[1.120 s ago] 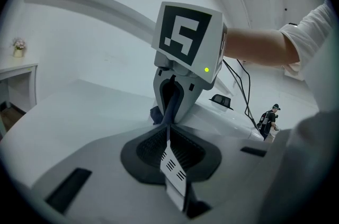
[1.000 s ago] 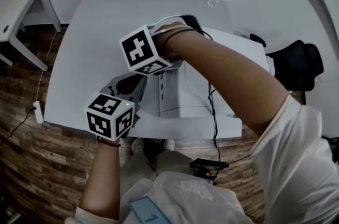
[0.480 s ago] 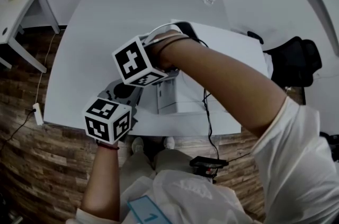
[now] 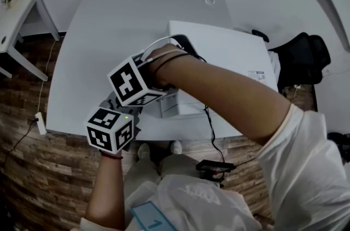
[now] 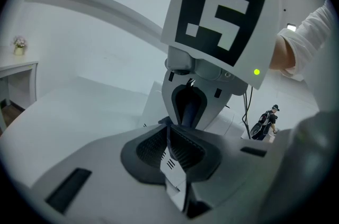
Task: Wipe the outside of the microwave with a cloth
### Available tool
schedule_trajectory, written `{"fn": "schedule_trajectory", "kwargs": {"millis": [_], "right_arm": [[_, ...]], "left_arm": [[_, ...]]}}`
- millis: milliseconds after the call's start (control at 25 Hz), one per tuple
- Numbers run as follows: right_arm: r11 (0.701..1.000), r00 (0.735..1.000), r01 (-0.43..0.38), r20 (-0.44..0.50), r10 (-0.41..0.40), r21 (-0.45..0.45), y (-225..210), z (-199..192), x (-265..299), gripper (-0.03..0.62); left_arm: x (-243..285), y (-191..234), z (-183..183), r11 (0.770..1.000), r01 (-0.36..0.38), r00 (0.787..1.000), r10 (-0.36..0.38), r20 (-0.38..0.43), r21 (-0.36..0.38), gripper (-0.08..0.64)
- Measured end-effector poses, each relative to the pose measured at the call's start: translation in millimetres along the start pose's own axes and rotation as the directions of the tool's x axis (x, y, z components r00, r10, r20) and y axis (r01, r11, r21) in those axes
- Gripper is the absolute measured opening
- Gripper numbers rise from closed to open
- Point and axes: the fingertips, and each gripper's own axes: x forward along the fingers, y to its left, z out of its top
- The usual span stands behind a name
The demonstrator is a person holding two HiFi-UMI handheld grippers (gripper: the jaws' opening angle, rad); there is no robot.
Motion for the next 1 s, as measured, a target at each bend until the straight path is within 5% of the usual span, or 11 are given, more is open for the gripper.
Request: {"fn": "schedule_trajectory", "kwargs": {"millis": [1000], "right_arm": [[0.992,0.996,-0.094,-0.008,0.093,-0.082,77.6,26.8,5.3,0.072]], "left_arm": [[-12.6,-12.4,-11.9,1.000,0.021,0.999,-0.020,-0.027,0.016,0.008]]}}
